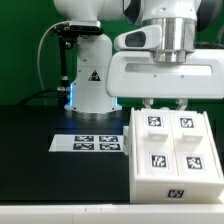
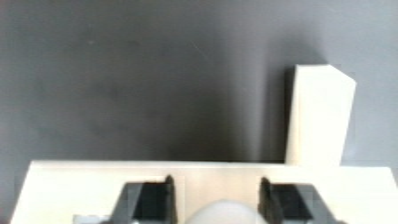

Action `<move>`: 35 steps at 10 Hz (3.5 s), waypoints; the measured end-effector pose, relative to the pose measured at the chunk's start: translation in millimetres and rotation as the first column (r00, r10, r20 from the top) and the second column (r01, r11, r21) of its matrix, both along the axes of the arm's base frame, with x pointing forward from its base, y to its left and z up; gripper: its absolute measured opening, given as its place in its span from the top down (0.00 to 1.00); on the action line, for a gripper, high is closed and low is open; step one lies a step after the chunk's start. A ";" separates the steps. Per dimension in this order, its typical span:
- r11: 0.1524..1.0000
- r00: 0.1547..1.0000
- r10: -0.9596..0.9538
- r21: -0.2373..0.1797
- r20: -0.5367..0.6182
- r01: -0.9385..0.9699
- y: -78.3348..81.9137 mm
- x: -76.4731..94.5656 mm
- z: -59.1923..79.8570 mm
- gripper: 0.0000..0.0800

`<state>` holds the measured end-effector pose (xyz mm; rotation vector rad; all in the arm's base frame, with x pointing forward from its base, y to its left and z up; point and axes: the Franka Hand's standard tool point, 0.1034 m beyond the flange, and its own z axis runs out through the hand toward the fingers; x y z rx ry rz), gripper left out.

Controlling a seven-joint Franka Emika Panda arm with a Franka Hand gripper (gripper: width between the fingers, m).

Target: Assemble cabinet

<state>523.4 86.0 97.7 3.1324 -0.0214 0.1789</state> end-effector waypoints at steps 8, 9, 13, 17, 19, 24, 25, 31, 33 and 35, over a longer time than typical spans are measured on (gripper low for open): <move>1.000 0.980 -0.028 -0.009 -0.195 0.026 -8.4 14.9 48.1 0.73; 1.000 0.978 -0.027 -0.010 -0.205 0.026 -8.1 13.4 47.7 0.73; 0.998 0.906 -0.065 -0.033 -0.418 0.057 -27.2 33.5 58.3 0.73; 0.996 0.874 -0.083 -0.055 -0.479 0.065 -18.5 32.1 50.9 0.73; 0.994 0.909 0.101 -0.001 -0.405 -0.111 -10.9 57.4 60.3 0.73; 0.996 0.888 0.082 0.003 -0.452 -0.090 -18.6 49.5 59.5 0.73; 0.999 0.849 0.039 -0.009 -0.527 -0.051 -25.5 43.7 64.8 0.73; 0.999 0.767 -0.029 -0.054 -0.640 -0.007 -28.5 49.9 58.5 0.73; 0.996 0.766 -0.073 -0.087 -0.638 0.022 -28.6 67.7 50.1 0.73; 0.996 0.775 -0.073 -0.089 -0.627 0.022 -27.5 70.8 46.4 0.73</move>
Offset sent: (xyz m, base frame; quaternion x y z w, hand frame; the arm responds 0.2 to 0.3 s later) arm 0.0154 -0.0221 0.0633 -0.0300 -0.1087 -0.0188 0.9934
